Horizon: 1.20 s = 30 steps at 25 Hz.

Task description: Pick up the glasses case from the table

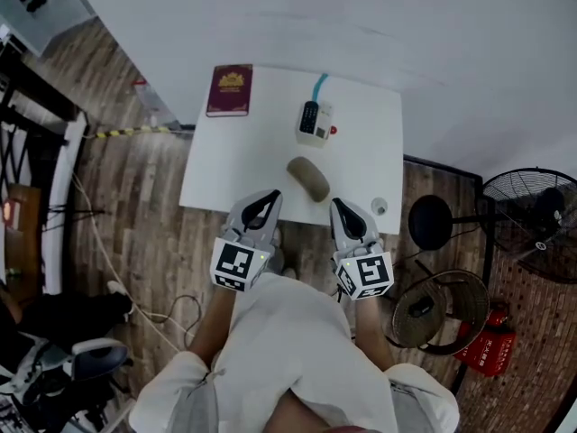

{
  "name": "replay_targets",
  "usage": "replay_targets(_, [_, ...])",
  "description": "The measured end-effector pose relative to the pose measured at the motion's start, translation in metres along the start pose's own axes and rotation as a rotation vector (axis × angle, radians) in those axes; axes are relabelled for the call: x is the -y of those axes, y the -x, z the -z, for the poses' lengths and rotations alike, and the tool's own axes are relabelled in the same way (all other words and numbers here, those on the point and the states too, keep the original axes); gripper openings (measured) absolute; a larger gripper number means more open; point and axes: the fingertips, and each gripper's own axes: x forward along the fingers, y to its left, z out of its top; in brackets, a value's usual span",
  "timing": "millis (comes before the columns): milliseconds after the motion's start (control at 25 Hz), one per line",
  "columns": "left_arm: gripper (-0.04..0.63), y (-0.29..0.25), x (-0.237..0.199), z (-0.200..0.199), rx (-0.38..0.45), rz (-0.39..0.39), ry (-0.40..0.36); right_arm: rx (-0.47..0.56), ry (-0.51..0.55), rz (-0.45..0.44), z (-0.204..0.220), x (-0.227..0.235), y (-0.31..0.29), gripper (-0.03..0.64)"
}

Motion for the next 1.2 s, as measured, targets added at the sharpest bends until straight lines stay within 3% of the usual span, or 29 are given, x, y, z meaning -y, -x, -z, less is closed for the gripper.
replay_targets(320, [0.017,-0.043,-0.036,0.012,-0.017,0.065,0.005,-0.037,0.010,0.031,0.000,0.019,-0.048,0.017])
replay_targets(680, [0.017,-0.082,-0.059,0.057,-0.118,0.171,0.040,-0.132,-0.019,0.087,0.035,0.036,-0.083,0.035])
replay_targets(920, [0.018,-0.100,-0.066,0.089,-0.193,0.231,0.059,-0.235,-0.004,0.125,0.068,0.046,-0.098,0.040])
replay_targets(1200, [0.018,-0.114,-0.063,0.117,-0.272,0.255,0.094,-0.376,0.047,0.104,0.104,0.053,-0.108,0.051])
